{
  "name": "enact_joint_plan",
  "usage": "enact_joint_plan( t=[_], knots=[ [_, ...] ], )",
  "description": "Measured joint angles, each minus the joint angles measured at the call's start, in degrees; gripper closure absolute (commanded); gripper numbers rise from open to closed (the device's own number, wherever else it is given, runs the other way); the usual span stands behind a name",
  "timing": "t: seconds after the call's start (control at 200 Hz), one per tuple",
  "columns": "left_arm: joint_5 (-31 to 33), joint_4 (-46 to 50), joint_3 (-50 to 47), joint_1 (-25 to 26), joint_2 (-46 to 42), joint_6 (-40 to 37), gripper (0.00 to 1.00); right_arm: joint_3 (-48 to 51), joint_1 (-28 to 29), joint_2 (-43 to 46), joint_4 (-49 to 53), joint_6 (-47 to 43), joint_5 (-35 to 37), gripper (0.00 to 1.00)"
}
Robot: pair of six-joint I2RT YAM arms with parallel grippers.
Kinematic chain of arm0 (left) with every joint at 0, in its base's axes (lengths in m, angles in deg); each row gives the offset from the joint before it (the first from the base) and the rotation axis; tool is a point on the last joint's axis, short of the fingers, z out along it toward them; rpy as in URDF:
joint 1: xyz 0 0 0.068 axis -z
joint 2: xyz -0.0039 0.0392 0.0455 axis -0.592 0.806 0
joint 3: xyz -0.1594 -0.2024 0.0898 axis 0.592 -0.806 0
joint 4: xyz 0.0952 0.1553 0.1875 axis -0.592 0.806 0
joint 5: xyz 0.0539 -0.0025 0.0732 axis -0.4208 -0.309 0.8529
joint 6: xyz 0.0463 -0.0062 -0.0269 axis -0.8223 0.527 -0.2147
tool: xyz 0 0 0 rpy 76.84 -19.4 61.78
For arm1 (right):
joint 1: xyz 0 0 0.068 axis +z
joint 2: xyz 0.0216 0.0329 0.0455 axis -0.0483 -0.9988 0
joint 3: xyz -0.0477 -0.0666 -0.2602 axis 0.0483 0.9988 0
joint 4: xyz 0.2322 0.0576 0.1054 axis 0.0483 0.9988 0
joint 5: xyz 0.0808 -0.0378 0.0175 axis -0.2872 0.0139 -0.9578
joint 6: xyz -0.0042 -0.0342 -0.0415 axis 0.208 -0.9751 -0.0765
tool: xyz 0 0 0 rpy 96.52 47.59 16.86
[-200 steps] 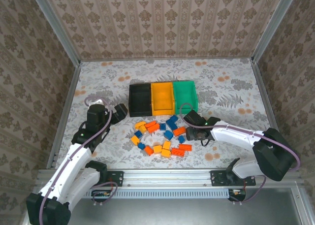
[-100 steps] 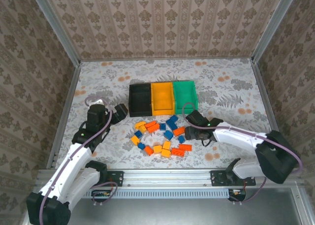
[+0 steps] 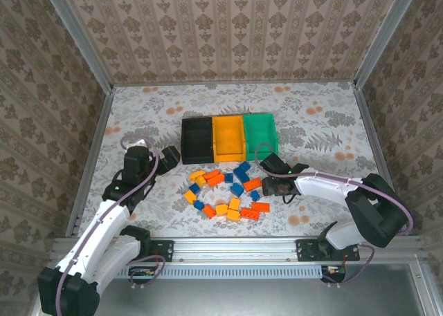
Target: Sort the legos into containers by color
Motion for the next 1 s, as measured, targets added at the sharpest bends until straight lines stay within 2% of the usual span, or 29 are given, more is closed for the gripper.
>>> enact_joint_plan(
  t=[0.225,0.37,0.49,0.6,0.905,1.0],
  knots=[
    [0.0,-0.2,-0.3,0.0,0.5,0.0,0.00,-0.5,-0.6,-0.5,-0.3,0.1,0.1,0.70],
    [0.0,-0.2,-0.3,0.0,0.5,0.0,0.00,-1.5,-0.6,0.7,-0.1,-0.5,-1.3,0.80],
    [0.0,-0.2,-0.3,0.0,0.6,0.0,0.00,-6.3,-0.7,4.0,2.1,-1.8,-1.7,0.80],
    [0.0,-0.2,-0.3,0.5,1.6,0.0,0.00,-14.2,-1.6,3.1,2.0,-2.7,-1.6,0.80],
    [-0.9,5.1,0.4,1.3,5.2,0.0,0.07,-30.9,-7.1,-17.2,-1.3,-3.3,0.1,0.75],
    [-1.4,5.2,0.4,2.1,5.2,0.0,0.08,-34.3,-8.3,-21.7,-0.8,-3.3,0.7,0.66]
  ],
)
